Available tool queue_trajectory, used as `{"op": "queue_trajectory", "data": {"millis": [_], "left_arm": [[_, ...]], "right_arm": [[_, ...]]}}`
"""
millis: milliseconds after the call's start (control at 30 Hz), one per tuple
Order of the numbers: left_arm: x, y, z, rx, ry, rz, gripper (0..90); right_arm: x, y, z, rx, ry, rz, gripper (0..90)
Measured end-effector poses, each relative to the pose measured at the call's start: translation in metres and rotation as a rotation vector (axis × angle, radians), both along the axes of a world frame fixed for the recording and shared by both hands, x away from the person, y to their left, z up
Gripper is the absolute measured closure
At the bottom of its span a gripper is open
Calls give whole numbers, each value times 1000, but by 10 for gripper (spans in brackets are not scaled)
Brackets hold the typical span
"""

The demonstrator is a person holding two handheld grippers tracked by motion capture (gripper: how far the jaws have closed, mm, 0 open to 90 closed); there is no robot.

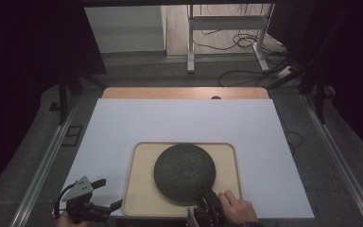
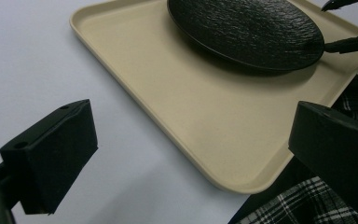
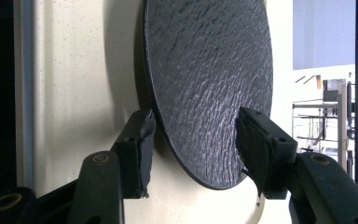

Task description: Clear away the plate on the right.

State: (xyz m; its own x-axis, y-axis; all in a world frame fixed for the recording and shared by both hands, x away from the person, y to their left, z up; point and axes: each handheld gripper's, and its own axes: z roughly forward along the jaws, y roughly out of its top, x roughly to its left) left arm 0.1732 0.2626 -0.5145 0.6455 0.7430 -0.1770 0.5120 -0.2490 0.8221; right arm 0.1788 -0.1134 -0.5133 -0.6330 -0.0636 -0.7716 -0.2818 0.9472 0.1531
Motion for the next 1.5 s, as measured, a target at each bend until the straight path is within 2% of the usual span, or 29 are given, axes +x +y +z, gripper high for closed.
{"op": "queue_trajectory", "data": {"millis": [167,333,633,967,1233,1300,1333,1500], "left_arm": [[0,1,0,-4,-2,0,7],[0,1,0,-6,-2,1,7],[-1,1,0,-10,-4,5,7],[0,1,0,-5,-2,1,7],[-1,1,0,-4,-1,2,7],[-1,1,0,-5,-2,2,7],[-1,1,0,-5,-2,3,7],[-1,1,0,-1,-2,0,7]], "right_arm": [[-1,-4,5,24,-10,-5,473],[1,-8,9,64,5,-14,468],[5,-11,11,86,12,-22,424],[10,-20,21,164,59,-60,389],[17,-27,26,243,123,-108,364],[17,-28,27,248,122,-117,363],[19,-31,28,277,145,-135,354],[25,-39,31,349,184,-189,334]]}}
